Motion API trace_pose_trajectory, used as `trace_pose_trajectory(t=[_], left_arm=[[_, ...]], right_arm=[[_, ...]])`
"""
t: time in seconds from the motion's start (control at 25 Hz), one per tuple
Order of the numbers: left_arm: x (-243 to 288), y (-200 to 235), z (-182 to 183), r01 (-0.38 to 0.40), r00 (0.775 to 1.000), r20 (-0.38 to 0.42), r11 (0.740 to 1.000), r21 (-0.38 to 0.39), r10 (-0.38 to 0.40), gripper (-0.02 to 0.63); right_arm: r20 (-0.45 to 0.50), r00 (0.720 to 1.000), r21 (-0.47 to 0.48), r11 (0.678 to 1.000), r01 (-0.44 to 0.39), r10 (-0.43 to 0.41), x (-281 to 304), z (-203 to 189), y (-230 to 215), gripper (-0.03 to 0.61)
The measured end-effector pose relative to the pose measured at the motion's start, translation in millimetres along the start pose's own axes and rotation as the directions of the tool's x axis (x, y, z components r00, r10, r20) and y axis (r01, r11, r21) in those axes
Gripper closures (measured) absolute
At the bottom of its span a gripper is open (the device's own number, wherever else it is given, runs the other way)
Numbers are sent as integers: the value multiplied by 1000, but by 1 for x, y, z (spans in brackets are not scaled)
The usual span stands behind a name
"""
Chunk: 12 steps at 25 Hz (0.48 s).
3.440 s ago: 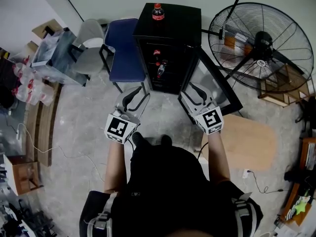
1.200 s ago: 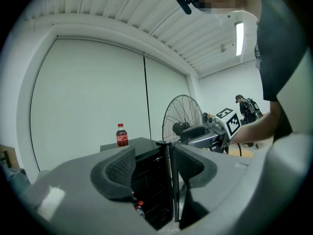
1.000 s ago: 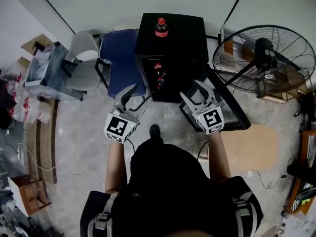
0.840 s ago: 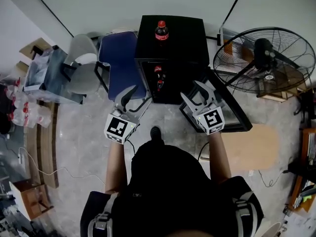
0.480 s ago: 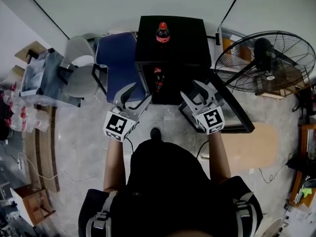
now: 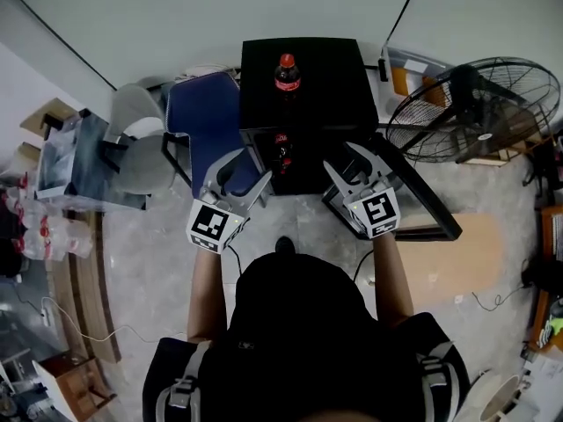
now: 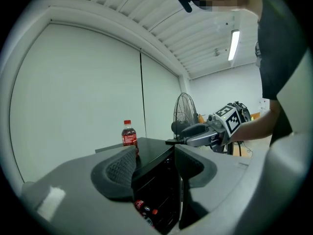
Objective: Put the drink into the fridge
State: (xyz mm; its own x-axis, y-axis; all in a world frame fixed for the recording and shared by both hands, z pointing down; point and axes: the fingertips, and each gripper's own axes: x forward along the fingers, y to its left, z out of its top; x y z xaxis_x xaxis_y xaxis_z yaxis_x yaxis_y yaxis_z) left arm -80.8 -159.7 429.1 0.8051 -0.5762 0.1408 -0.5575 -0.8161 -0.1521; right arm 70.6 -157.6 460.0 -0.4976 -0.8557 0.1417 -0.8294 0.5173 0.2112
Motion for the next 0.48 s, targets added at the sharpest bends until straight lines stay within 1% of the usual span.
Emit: trace_pose_trajectory(t=[0.2,0.32,0.48], left_arm=[[6,11,-4,20,1000,2,1000,1,-20,368],[6,17,-6,32,999,-3,999,8,-32,368],[3,25,-6,39,999,-5,999,12,-39,368]], right_arm=[[-7,999,11,999,32,-31,11,-3,-5,364],[-24,997,16,998,68,-68,18,-6,-10,374],[-18,995,38,994,103,-103,27,-1,-16,375]])
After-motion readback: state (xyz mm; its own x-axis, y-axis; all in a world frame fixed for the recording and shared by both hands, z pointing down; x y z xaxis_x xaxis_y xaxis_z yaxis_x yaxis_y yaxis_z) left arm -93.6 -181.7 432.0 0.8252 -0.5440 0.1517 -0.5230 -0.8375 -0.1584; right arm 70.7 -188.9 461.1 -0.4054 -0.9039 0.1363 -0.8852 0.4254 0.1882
